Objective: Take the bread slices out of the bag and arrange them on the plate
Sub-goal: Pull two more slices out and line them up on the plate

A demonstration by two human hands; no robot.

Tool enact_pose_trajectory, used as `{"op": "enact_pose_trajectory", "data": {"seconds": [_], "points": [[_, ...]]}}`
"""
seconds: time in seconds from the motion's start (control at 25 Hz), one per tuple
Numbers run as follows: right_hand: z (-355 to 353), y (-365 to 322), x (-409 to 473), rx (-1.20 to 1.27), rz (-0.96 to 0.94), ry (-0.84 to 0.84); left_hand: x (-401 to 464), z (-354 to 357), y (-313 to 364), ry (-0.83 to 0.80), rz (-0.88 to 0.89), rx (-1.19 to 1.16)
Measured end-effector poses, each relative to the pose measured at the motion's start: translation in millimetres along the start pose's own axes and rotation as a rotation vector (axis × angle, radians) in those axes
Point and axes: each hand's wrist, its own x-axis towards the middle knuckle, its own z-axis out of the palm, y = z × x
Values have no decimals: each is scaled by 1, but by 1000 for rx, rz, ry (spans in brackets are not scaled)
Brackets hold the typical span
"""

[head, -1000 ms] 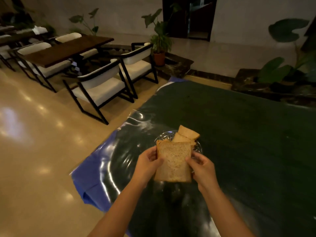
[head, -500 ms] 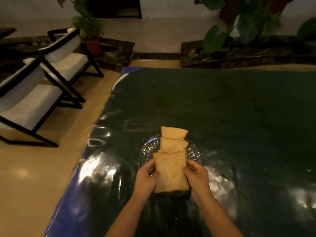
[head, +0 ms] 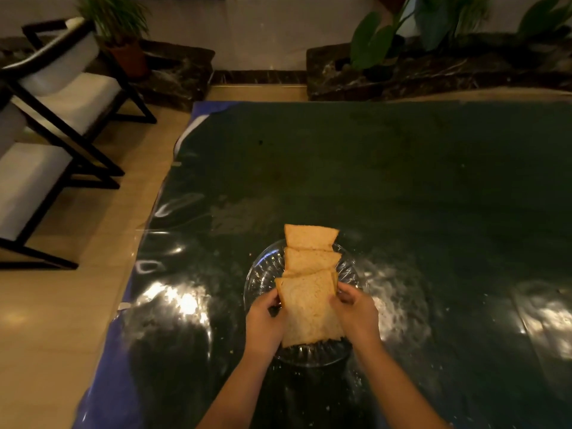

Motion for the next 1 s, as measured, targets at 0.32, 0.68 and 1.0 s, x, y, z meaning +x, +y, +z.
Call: {"op": "enact_pose_trajectory", "data": {"seconds": [0.32,0.68,1.0], "points": [[-1,-4,-1,-57,52,62,2,-3,6,59,-46,65],[-11,-16,-16,-16,99,-53,-11,-3,21,24,-24,67],[-21,4,-32,144,140,-129,-22,-8,9,14,-66,21]]}}
